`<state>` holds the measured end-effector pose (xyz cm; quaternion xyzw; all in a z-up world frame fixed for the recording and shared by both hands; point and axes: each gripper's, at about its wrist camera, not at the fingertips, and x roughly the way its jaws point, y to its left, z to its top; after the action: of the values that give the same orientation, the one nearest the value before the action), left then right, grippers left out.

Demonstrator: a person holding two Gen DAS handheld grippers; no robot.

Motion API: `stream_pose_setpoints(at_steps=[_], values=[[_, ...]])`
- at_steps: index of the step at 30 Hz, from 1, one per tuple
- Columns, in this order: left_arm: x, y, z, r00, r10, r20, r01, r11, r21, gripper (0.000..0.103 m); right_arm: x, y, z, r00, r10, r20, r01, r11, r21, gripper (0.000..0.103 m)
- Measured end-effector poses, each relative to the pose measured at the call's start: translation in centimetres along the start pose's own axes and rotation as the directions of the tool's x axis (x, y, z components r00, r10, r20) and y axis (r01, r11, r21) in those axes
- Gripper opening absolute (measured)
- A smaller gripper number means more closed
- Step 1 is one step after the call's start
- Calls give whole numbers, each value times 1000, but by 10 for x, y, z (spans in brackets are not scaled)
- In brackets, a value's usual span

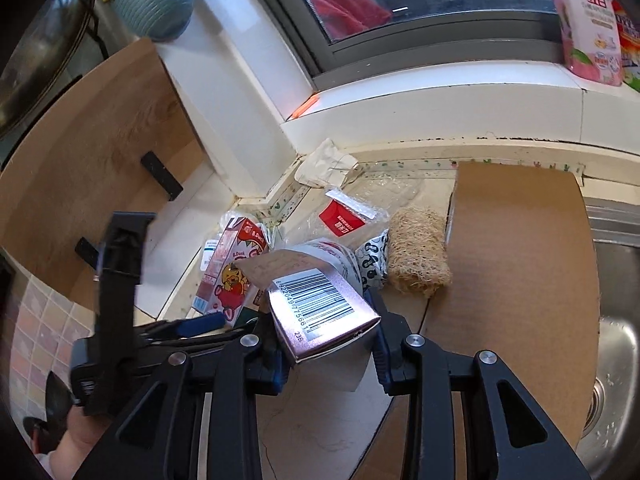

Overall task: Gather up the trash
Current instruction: 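Grasp the white barcode box with the right tool while the left tool grasps the green drink pouch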

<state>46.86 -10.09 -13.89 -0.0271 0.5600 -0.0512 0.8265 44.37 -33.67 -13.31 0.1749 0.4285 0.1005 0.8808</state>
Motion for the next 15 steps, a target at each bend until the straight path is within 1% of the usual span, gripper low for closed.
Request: stream_pose_setpoints(at_steps=[1, 6, 9, 15], values=[[4, -1, 0, 1000, 2, -6, -2, 1000, -2, 38, -1, -1, 0, 1000, 3, 1, -3, 1000, 5, 32], [1, -3, -4, 1000, -5, 22, 5, 1000, -16, 37, -7, -3, 2, 1000, 6, 9, -7, 1000, 9, 32], [-7, -4, -9, 999, -9, 33, 10, 1000, -22, 37, -12, -6, 1, 1000, 6, 14, -7, 1000, 19, 32], [-46, -4, -35, 998, -8, 56, 9, 1000, -20, 37, -33, -1, -2, 999, 1, 36, -2, 1000, 23, 32]])
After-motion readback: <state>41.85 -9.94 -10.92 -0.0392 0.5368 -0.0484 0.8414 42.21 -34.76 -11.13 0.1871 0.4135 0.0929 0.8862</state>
